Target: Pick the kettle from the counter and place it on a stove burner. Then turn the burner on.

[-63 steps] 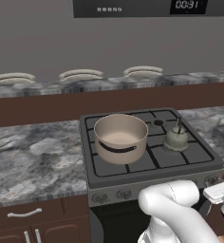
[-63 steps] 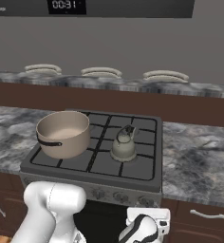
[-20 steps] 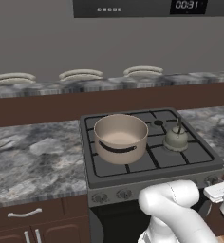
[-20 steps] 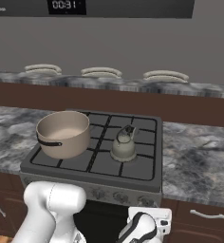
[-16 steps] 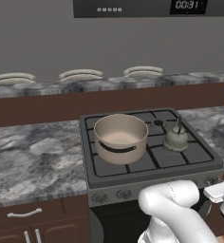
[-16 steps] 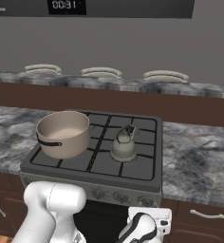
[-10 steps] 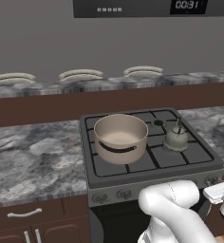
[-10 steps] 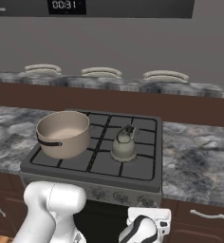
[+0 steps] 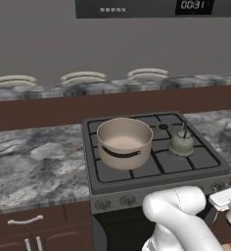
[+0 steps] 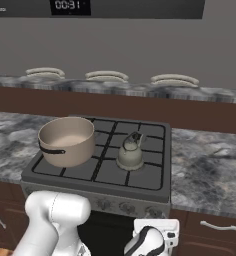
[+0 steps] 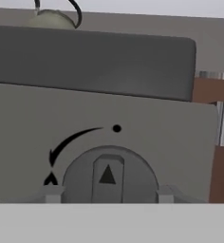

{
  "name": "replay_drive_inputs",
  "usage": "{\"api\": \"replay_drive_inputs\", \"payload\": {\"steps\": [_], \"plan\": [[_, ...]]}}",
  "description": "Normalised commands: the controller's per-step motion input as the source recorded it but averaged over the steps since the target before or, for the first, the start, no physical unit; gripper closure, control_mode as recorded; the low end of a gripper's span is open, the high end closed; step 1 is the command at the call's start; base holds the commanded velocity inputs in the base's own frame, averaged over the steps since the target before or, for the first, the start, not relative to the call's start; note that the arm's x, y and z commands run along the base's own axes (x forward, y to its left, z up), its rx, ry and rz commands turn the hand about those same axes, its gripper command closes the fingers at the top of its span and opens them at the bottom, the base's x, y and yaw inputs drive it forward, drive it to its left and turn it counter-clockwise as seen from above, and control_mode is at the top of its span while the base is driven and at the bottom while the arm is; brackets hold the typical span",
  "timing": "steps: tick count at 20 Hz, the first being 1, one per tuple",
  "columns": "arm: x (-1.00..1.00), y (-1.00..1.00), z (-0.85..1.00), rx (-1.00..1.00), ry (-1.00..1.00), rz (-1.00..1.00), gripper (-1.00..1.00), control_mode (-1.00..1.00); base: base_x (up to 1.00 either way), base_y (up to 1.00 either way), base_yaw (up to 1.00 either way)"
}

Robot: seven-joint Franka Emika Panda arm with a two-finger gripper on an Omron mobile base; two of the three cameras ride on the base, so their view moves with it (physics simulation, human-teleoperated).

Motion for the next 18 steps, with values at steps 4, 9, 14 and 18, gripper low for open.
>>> {"api": "replay_drive_inputs", "payload": {"steps": [4,9,14,18], "plan": [[0.00,0.00,0.08,-0.17,0.00,0.19,1.00,-1.00,0.00,0.00,0.00],[0.00,0.00,0.21,-0.22,0.00,0.24,1.00,-1.00,0.00,0.00,0.00],[0.00,0.00,0.17,-0.20,-0.08,0.26,1.00,-1.00,0.00,0.00,0.00],[0.00,-0.02,0.20,-0.19,-0.09,0.30,1.00,-1.00,0.00,0.00,0.00]]}}
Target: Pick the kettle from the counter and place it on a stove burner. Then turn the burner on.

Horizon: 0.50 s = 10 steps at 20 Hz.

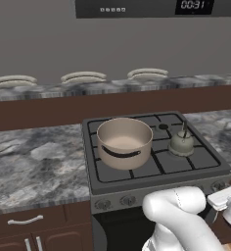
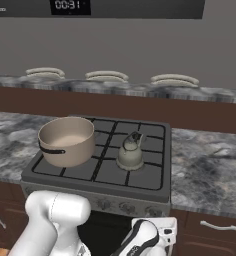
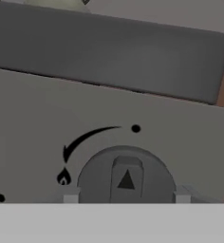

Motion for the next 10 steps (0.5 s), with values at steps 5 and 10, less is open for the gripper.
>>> {"api": "replay_drive_inputs", "payload": {"steps": [5,10], "plan": [[0.00,-0.12,0.19,-0.18,-0.10,0.35,1.00,-1.00,0.00,0.00,0.00],[0.00,-0.23,0.19,-0.18,-0.12,0.38,1.00,-1.00,0.00,0.00,0.00]]}}
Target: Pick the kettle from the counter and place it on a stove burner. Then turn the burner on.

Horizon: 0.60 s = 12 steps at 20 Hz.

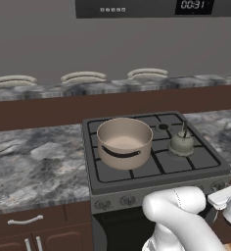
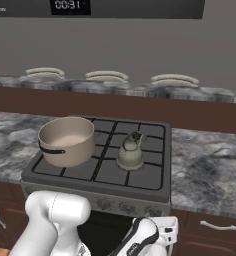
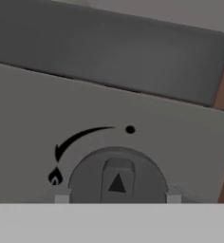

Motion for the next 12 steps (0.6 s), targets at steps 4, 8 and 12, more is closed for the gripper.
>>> {"api": "replay_drive_inputs", "payload": {"steps": [4,8,12], "plan": [[0.00,-0.30,0.10,-0.15,-0.17,0.39,1.00,-1.00,0.00,0.00,0.00],[0.00,-0.33,0.04,-0.16,-0.23,0.42,1.00,-1.00,0.00,0.00,0.00],[0.00,-0.24,0.08,-0.21,-0.24,0.46,1.00,-1.00,0.00,0.00,0.00]]}}
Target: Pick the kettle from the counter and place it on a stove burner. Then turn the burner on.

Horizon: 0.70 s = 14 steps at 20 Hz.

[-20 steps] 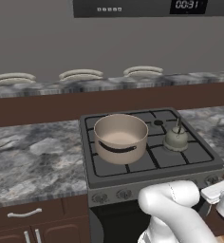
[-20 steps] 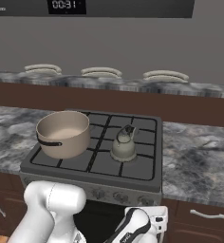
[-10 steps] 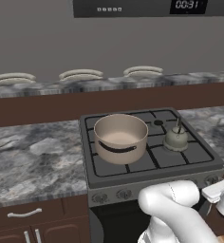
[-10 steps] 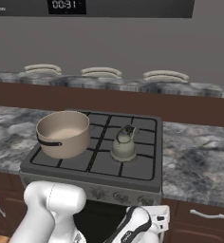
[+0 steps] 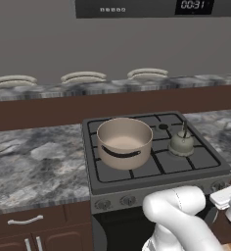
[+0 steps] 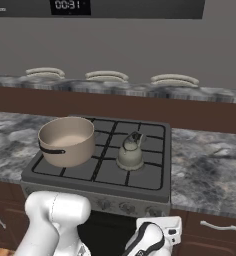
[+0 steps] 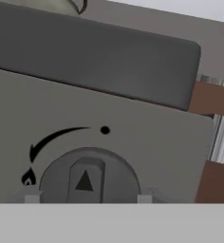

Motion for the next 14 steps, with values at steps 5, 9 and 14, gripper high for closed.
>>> {"api": "replay_drive_inputs", "payload": {"steps": [5,9,14], "plan": [[-0.02,-0.22,0.15,-0.26,-0.24,0.50,1.00,-1.00,0.00,0.00,0.00],[0.00,-0.23,0.20,-0.26,-0.20,0.53,1.00,-1.00,0.00,0.00,0.00],[0.00,-0.25,0.27,-0.28,-0.22,0.54,1.00,-1.00,0.00,0.00,0.00]]}}
